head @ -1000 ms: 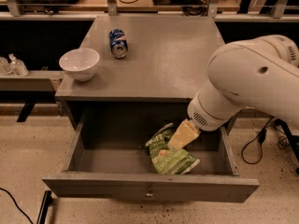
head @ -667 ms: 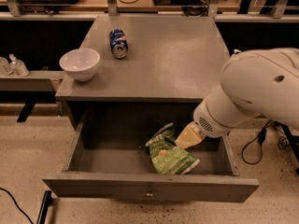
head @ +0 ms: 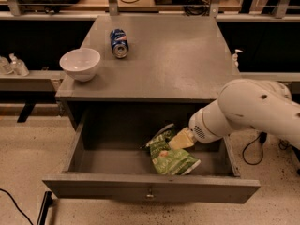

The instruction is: Pick green jalapeno chip bag from top drawer and place on counter

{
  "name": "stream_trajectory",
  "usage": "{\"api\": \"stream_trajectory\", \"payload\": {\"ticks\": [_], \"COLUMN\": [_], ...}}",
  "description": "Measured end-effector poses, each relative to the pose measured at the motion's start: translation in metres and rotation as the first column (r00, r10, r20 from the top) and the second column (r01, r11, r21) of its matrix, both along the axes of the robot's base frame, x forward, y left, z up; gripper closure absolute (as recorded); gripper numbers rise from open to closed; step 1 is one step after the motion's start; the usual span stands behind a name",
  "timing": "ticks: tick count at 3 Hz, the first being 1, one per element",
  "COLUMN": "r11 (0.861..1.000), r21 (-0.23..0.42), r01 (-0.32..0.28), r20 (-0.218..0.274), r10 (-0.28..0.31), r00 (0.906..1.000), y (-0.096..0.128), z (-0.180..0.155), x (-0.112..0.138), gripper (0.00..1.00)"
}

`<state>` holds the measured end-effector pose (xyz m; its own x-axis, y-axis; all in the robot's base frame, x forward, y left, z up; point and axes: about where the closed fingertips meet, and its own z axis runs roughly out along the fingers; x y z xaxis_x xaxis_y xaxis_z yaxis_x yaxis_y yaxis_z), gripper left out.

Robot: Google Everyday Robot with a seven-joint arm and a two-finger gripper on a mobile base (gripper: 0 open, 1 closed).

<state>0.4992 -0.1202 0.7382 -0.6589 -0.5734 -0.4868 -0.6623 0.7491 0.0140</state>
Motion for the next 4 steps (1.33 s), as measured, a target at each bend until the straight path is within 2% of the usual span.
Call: {"api": "stream_trajectory", "payload": {"ticks": [1,2,3,4], "r11": [0.998,0.997,0.996,0.99], "r21": [0.042,0.065,0.09,0.137], "r01": [-0.037,-0.029,0.008,0.018], "r20": [0.014,-0.028,-0.052,-0.036], "r10": [0.036,0.03,-0.003,-0.013], "r00": [0.9992,0.9992,0.9986,0.9993], "y": [0.021,0.035,0.036,0.039], "z": [-0.032,-0.082,-0.109,-0.108], "x": [0.018,0.032,0.04,0.048], "gripper": [0.38,0.15,0.09,0.27]}}
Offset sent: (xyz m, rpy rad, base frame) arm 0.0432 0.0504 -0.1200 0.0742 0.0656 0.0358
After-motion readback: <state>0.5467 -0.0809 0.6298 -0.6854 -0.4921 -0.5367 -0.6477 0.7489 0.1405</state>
